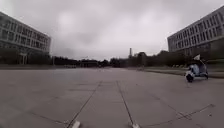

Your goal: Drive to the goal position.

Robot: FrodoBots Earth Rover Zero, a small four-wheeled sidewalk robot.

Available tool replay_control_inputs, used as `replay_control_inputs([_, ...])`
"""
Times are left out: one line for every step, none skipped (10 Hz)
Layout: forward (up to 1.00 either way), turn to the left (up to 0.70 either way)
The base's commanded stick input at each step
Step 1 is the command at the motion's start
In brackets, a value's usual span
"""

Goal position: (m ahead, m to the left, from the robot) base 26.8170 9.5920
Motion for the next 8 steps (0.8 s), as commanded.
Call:
replay_control_inputs([0.70, 0.00])
replay_control_inputs([0.70, 0.00])
replay_control_inputs([0.70, 0.00])
replay_control_inputs([0.70, 0.00])
replay_control_inputs([0.70, 0.00])
replay_control_inputs([0.70, 0.00])
replay_control_inputs([0.70, 0.00])
replay_control_inputs([0.70, 0.00])
